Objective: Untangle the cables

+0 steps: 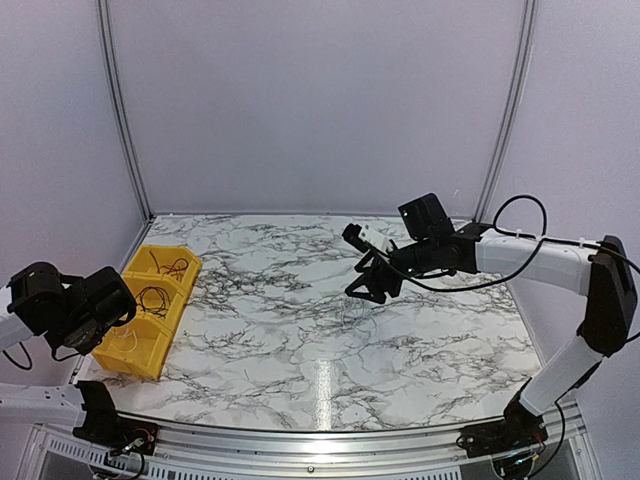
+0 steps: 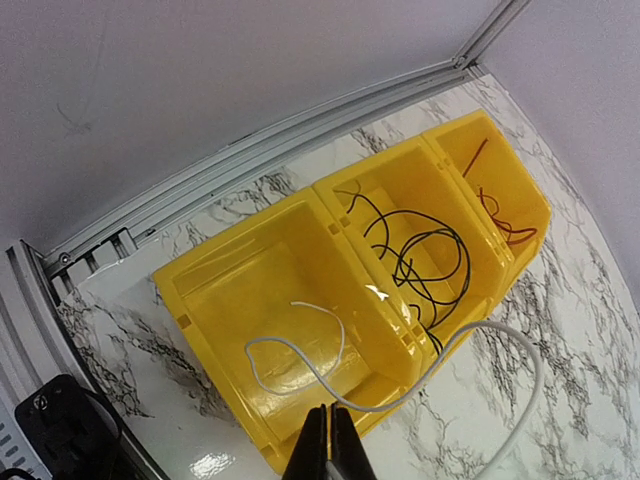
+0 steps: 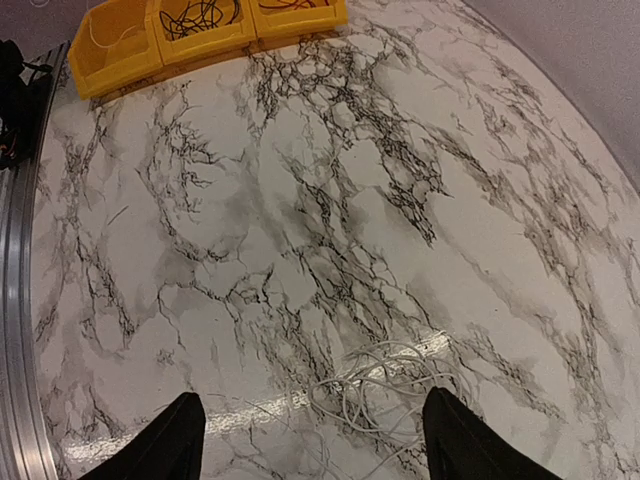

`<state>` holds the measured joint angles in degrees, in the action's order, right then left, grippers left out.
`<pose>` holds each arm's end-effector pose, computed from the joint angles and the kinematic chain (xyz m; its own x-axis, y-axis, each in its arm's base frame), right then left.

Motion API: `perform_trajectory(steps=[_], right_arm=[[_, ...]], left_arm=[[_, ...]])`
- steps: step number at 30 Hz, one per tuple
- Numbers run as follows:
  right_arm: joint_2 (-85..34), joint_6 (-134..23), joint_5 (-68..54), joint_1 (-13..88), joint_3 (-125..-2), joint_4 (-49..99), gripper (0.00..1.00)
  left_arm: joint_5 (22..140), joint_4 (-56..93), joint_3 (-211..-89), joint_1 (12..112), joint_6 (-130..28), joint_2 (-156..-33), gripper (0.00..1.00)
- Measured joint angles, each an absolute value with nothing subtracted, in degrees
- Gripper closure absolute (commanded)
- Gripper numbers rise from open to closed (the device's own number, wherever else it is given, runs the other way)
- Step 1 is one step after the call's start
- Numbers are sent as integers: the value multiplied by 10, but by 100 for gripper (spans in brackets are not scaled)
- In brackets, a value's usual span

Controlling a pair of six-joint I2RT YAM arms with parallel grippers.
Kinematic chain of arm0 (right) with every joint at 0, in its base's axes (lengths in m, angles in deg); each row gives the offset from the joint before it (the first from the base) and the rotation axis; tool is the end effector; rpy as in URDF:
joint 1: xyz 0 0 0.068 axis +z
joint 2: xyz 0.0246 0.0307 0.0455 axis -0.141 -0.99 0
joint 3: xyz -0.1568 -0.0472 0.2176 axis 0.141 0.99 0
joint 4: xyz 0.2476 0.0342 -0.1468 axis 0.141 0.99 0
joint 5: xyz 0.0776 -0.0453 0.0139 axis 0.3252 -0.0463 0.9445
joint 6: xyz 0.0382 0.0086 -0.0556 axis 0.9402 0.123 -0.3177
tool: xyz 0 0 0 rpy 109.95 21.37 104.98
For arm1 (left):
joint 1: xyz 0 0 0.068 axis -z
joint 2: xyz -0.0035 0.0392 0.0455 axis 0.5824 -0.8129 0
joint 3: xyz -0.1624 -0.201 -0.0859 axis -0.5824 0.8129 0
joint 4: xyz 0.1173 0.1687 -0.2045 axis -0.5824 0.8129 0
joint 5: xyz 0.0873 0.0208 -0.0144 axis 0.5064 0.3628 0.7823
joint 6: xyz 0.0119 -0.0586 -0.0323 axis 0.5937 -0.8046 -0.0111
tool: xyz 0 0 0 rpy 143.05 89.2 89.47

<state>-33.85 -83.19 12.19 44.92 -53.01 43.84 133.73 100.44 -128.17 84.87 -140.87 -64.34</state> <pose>0.2907 0.2483 0.2321 -0.2353 -0.5723 -0.7856 -0.9409 0.3366 0.0366 0.1156 -0.0753 0.2754 -0.2815 -0.7381 -0.6132 -0.7038 0.5932 -0.3909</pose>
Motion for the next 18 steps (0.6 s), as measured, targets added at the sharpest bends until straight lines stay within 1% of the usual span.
perform_trajectory(steps=[8,13,18], right_arm=[[-324,-834,122,449,-520,439,25],[-314,-835,122,449,-509,440,25],[-312,-838,121,449,-507,444,25]], left_arm=[[1344,981,-1211,797,-1417,-637,99],[1339,922,-1180,748,-1372,-630,81],[1329,866,-1167,702,-1317,-657,79]])
